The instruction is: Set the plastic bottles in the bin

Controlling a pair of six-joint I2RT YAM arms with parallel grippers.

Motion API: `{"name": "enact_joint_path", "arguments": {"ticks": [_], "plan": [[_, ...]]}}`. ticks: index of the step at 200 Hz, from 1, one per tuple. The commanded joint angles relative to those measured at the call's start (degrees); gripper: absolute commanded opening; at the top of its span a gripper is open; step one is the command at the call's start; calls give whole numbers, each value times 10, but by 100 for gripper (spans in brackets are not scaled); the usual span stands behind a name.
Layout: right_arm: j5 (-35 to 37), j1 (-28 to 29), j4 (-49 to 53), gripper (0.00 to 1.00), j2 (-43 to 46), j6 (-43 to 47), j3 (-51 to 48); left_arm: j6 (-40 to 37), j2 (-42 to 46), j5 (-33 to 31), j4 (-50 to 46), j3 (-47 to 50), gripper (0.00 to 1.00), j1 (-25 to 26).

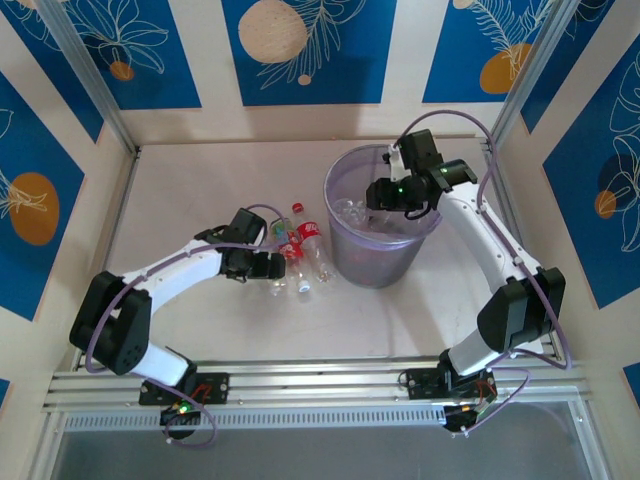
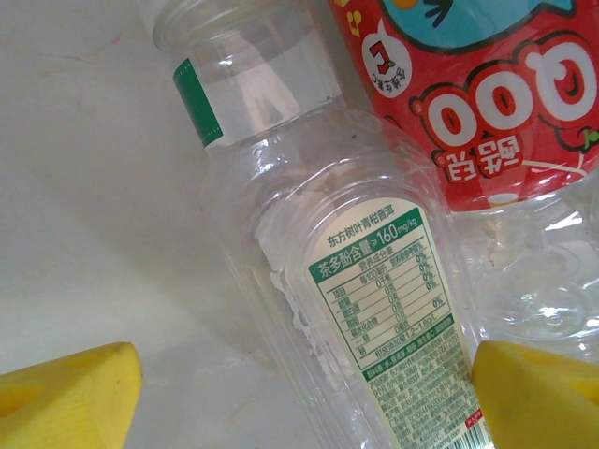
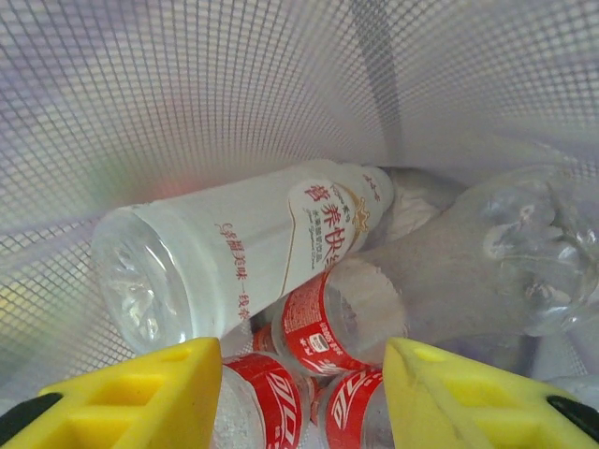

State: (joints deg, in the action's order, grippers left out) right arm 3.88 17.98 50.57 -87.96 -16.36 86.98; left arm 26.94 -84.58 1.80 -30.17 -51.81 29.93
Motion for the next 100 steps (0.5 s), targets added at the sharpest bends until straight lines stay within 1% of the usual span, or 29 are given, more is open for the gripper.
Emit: {"name": "enact_joint_path", "arguments": {"ticks": [1,26,57,74,100], "plan": [[-17,-11,-6,48,50,2,32,-4,-7,-24,-28,-7,91,4],[-40,-9,7,49,60,7,70,-1,-11,-23,-21,-4,90,4],[-57,26,21,48,43,12,93,-1,-10,-23,-25,-4,87,5],[-66,41,18,48,39,6,79,0,-3,-30,-30,0,84,5],[-75,45,3,44,36,-9,30,-1,2,-36,-34,2,81,5]]}}
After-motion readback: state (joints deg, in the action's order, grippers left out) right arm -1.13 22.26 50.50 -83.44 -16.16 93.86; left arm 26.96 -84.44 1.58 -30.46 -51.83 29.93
